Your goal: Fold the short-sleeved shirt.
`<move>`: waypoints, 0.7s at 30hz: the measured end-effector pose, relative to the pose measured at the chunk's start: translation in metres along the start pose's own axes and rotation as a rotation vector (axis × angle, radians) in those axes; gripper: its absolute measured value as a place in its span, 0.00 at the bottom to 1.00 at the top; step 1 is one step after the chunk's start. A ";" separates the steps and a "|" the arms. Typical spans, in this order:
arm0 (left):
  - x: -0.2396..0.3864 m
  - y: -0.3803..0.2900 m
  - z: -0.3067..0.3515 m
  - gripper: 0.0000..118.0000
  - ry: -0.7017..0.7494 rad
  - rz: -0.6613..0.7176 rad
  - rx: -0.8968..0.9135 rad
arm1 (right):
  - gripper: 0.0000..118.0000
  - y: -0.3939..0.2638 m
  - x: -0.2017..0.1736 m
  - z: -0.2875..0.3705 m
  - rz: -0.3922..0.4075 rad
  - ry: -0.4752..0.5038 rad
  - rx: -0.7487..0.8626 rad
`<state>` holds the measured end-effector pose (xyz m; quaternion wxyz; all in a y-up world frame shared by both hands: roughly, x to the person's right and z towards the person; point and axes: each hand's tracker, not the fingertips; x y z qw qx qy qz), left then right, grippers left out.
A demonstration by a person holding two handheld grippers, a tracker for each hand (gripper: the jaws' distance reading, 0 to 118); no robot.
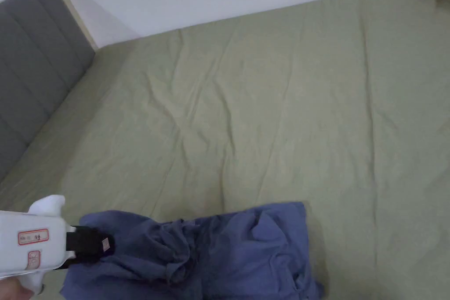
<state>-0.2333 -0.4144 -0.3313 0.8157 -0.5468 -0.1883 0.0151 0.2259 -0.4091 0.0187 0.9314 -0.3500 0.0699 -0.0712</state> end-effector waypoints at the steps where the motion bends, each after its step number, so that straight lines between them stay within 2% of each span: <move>1: 0.014 0.001 0.005 0.08 -0.002 0.016 -0.002 | 0.01 0.000 0.001 0.001 -0.003 0.003 0.002; 3: 0.043 0.008 0.015 0.08 0.014 -0.097 0.013 | 0.01 -0.003 0.006 0.003 -0.019 0.009 0.012; 4: 0.079 0.003 0.022 0.08 0.006 -0.120 0.025 | 0.01 -0.005 0.008 0.004 -0.027 0.014 0.018; 8: 0.147 0.006 0.005 0.09 -0.027 -0.156 0.013 | 0.01 -0.011 0.019 0.014 -0.039 0.010 0.042; 13: 0.217 0.003 -0.054 0.13 -0.082 -0.171 -0.065 | 0.01 -0.019 0.035 0.034 -0.052 -0.016 0.063; 14: 0.229 0.000 -0.068 0.21 -0.104 -0.188 -0.090 | 0.01 -0.020 0.038 0.039 -0.057 -0.038 0.064; 15: 0.241 -0.003 -0.080 0.38 -0.126 -0.203 -0.106 | 0.01 -0.022 0.042 0.045 -0.061 -0.050 0.061; 16: 0.248 -0.001 -0.099 0.74 -0.178 -0.202 -0.123 | 0.01 -0.023 0.046 0.049 -0.063 -0.052 0.060; 17: 0.259 -0.005 -0.110 0.94 -0.226 -0.201 -0.144 | 0.01 -0.025 0.049 0.054 -0.069 -0.062 0.058; 18: 0.268 -0.008 -0.114 0.97 -0.244 -0.216 -0.174 | 0.01 -0.027 0.053 0.058 -0.075 -0.072 0.056; 19: 0.274 -0.006 -0.110 0.92 -0.255 -0.242 -0.175 | 0.01 -0.028 0.056 0.060 -0.077 -0.080 0.054; 21: 0.280 0.001 -0.101 0.89 -0.235 -0.291 -0.095 | 0.01 -0.030 0.061 0.064 -0.087 -0.103 0.059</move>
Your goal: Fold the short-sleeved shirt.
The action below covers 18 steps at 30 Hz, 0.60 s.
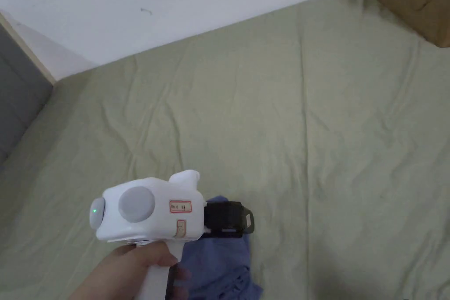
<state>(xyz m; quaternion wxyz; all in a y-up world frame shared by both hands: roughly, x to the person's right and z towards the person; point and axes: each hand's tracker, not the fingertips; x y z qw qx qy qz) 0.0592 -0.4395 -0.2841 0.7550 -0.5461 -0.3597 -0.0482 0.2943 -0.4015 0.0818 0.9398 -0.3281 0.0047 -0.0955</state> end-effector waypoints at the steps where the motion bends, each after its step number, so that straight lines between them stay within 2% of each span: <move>1: -0.001 0.001 0.007 0.88 0.048 -0.007 0.013 | 0.01 -0.001 0.002 0.000 -0.008 -0.003 0.001; 5: -0.021 -0.001 0.026 0.67 0.248 -0.078 0.029 | 0.01 -0.002 0.002 -0.005 -0.030 0.005 0.006; 6: -0.024 -0.005 0.022 0.40 0.319 -0.078 0.006 | 0.01 -0.002 0.000 -0.007 -0.028 0.014 0.005; 7: -0.028 -0.009 0.015 0.08 0.355 -0.069 -0.008 | 0.01 -0.002 -0.002 -0.010 -0.025 0.020 0.001; 8: -0.030 -0.015 0.006 0.06 0.358 -0.035 -0.025 | 0.01 -0.002 -0.004 -0.012 -0.017 0.026 -0.006; 11: -0.020 -0.025 -0.033 0.05 0.254 -0.025 -0.064 | 0.01 0.000 -0.013 -0.015 0.019 0.028 -0.024; 14: -0.006 -0.025 -0.060 0.04 0.266 -0.064 -0.054 | 0.01 0.003 -0.019 -0.016 0.030 0.027 -0.037; 16: 0.003 -0.024 -0.067 0.02 0.263 -0.069 -0.053 | 0.01 0.006 -0.025 -0.016 0.042 0.021 -0.044; 18: 0.001 -0.021 -0.058 0.02 0.188 -0.073 -0.031 | 0.01 0.010 -0.033 -0.021 0.054 0.031 -0.056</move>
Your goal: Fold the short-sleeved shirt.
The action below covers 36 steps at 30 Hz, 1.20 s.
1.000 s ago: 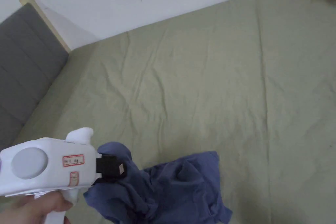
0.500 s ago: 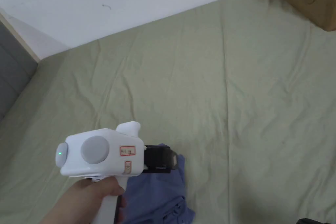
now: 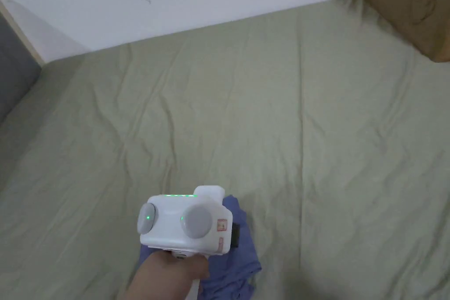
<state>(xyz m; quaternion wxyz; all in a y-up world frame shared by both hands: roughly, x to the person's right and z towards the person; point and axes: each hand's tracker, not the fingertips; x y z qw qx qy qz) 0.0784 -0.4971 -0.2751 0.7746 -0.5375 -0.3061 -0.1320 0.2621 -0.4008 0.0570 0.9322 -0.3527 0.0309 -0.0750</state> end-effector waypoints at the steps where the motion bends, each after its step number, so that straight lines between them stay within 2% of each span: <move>1: -0.003 0.001 0.006 0.02 -0.056 0.021 0.005 | 0.01 0.004 -0.004 -0.005 0.004 0.011 -0.006; 4: -0.031 -0.005 0.055 0.02 -0.293 0.150 0.145 | 0.01 0.022 -0.017 -0.031 0.012 0.062 -0.008; 7: -0.076 -0.020 0.106 0.02 -0.357 0.182 0.316 | 0.01 0.052 -0.029 -0.082 0.005 0.163 0.012; 9: -0.101 -0.040 0.134 0.02 -0.385 0.209 0.364 | 0.01 0.076 -0.034 -0.131 -0.049 0.242 -0.009; 10: -0.119 -0.053 0.137 0.02 -0.390 0.237 0.365 | 0.01 0.090 -0.036 -0.163 -0.120 0.265 -0.043; 11: -0.138 -0.066 0.136 0.02 -0.398 0.280 0.380 | 0.01 0.100 -0.037 -0.192 -0.148 0.276 -0.039; 12: -0.154 -0.078 0.133 0.02 -0.382 0.299 0.387 | 0.01 0.107 -0.038 -0.216 -0.161 0.271 -0.052; 14: -0.180 -0.101 0.122 0.02 -0.324 0.377 0.361 | 0.01 0.114 -0.038 -0.258 -0.149 0.198 -0.133; 17: -0.206 -0.127 0.095 0.02 -0.432 0.486 0.318 | 0.01 0.103 -0.031 -0.287 -0.143 0.123 -0.234; 19: -0.216 -0.134 0.077 0.02 -0.503 0.550 0.291 | 0.00 0.086 -0.025 -0.291 -0.140 0.147 -0.241; 21: -0.229 -0.134 0.057 0.04 -0.528 0.604 0.290 | 0.00 0.082 -0.019 -0.285 -0.206 0.185 -0.183; 22: -0.232 -0.132 0.047 0.25 -0.542 0.616 0.266 | 0.00 0.080 -0.017 -0.281 -0.223 0.180 -0.198; 24: -0.232 -0.123 0.022 0.88 -0.659 0.593 0.172 | 0.00 0.080 -0.019 -0.281 -0.218 0.180 -0.195; 25: -0.234 -0.125 0.011 1.00 -0.684 0.566 0.124 | 0.00 0.080 -0.021 -0.281 -0.203 0.175 -0.192; 26: -0.230 -0.118 0.002 0.97 -0.691 0.588 0.151 | 0.00 0.080 -0.023 -0.281 -0.191 0.169 -0.189; 28: -0.221 -0.109 -0.013 1.00 -0.715 0.597 0.169 | 0.00 0.079 -0.026 -0.279 -0.177 0.160 -0.181; 31: -0.197 -0.092 -0.019 0.98 -0.746 0.585 0.179 | 0.00 0.076 -0.025 -0.275 -0.190 0.163 -0.160; 32: -0.187 -0.086 -0.020 0.88 -0.788 0.550 0.152 | 0.00 0.075 -0.026 -0.272 -0.196 0.166 -0.150; 33: -0.184 -0.083 -0.023 0.60 -0.837 0.508 0.134 | 0.00 0.075 -0.027 -0.268 -0.191 0.168 -0.137; 34: -0.174 -0.078 -0.022 0.22 -0.695 0.442 0.103 | 0.00 0.073 -0.028 -0.265 -0.180 0.164 -0.123; 35: -0.169 -0.075 -0.022 0.23 -0.600 0.388 0.126 | 0.00 0.073 -0.030 -0.260 -0.165 0.147 -0.117; 36: -0.170 -0.074 -0.024 0.23 -0.600 0.368 0.117 | 0.00 0.073 -0.030 -0.254 -0.157 0.148 -0.107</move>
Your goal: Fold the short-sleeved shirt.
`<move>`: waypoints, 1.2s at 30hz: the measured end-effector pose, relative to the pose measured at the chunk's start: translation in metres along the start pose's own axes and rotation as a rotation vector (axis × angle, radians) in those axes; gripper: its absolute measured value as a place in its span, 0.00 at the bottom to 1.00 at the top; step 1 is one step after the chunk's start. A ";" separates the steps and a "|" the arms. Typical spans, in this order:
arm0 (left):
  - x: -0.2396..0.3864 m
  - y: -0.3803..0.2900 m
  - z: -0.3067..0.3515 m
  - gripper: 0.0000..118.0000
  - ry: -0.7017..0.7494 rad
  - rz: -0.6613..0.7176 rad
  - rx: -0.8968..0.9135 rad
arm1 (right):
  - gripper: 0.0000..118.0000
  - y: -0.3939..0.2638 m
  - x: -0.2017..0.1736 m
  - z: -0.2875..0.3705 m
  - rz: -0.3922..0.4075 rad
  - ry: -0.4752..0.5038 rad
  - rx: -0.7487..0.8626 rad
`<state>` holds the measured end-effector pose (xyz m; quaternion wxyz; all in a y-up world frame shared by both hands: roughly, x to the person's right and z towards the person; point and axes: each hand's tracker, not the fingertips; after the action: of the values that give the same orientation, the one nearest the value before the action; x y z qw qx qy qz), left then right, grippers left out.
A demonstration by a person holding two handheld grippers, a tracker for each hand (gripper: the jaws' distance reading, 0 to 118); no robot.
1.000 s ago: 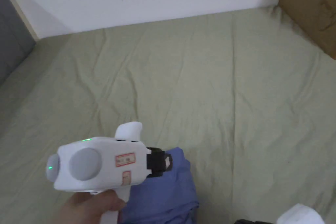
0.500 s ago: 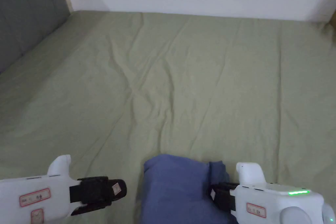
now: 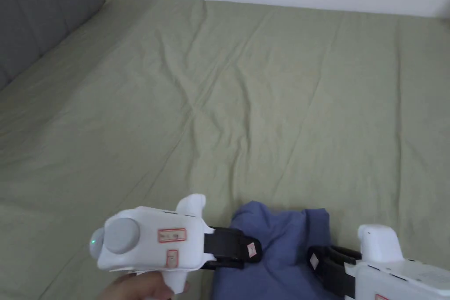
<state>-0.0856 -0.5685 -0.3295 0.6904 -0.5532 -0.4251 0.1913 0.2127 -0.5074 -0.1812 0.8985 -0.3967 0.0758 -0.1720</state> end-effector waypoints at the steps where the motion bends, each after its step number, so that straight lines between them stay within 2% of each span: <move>1: 0.003 0.002 0.004 0.22 -0.058 0.006 -0.012 | 0.00 -0.001 -0.001 0.008 0.009 0.015 0.019; 3: -0.001 0.012 0.022 0.23 -0.040 0.003 -0.020 | 0.00 -0.003 -0.005 0.026 0.017 0.048 0.058; 6: -0.017 0.041 0.069 0.22 0.114 -0.119 -0.015 | 0.00 -0.005 -0.007 0.048 0.042 0.057 0.075; 10: -0.058 0.091 0.148 0.22 0.469 -0.255 -0.040 | 0.00 -0.013 -0.013 0.071 0.078 0.065 0.073; 13: -0.093 0.132 0.201 0.22 0.762 -0.303 -0.083 | 0.00 -0.022 -0.013 0.080 0.059 0.086 0.050; 15: -0.111 0.150 0.227 0.22 0.905 -0.303 -0.080 | 0.00 -0.028 -0.015 0.083 0.059 0.083 0.032; 19: -0.142 0.177 0.262 0.22 1.290 -0.340 -0.094 | 0.00 -0.039 -0.013 0.086 0.067 0.056 -0.011; 20: -0.150 0.181 0.269 0.22 1.336 -0.303 -0.075 | 0.00 -0.040 -0.012 0.087 0.067 0.045 -0.018; 24: -0.169 0.171 0.279 0.24 1.355 -0.200 0.006 | 0.00 -0.038 -0.010 0.088 0.069 0.011 -0.026; 25: -0.169 0.164 0.281 0.43 1.358 -0.167 0.076 | 0.00 -0.036 -0.009 0.090 0.067 0.008 -0.020; 26: -0.165 0.159 0.282 0.70 1.377 -0.160 0.122 | 0.00 -0.033 -0.009 0.091 0.067 0.004 -0.011; 27: -0.160 0.154 0.284 0.93 1.351 -0.196 0.162 | 0.00 -0.029 -0.009 0.094 0.072 -0.001 0.003; 28: -0.153 0.147 0.286 1.00 1.267 -0.223 0.193 | 0.00 -0.026 -0.010 0.097 0.084 -0.010 0.026; 29: -0.136 0.138 0.286 0.97 1.220 -0.239 0.210 | 0.00 -0.023 -0.010 0.102 0.101 -0.017 0.049; 32: -0.077 0.114 0.287 0.96 1.210 -0.305 0.357 | 0.00 -0.010 -0.008 0.116 0.113 -0.019 0.098; 33: -0.053 0.101 0.288 0.96 1.136 -0.314 0.387 | 0.00 -0.007 -0.007 0.122 0.123 -0.023 0.122; 34: -0.030 0.091 0.285 0.91 1.058 -0.312 0.417 | 0.00 -0.003 -0.007 0.130 0.151 -0.042 0.153; 35: -0.004 0.079 0.282 0.79 0.980 -0.305 0.446 | 0.00 0.001 -0.008 0.139 0.175 -0.066 0.177; 36: 0.027 0.064 0.276 0.60 0.946 -0.335 0.485 | 0.00 0.004 -0.007 0.149 0.190 -0.080 0.210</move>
<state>-0.2773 -0.3626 -0.3716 0.9345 -0.3290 -0.0947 -0.0980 0.2477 -0.3994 -0.0838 0.9496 -0.2981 0.0589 -0.0771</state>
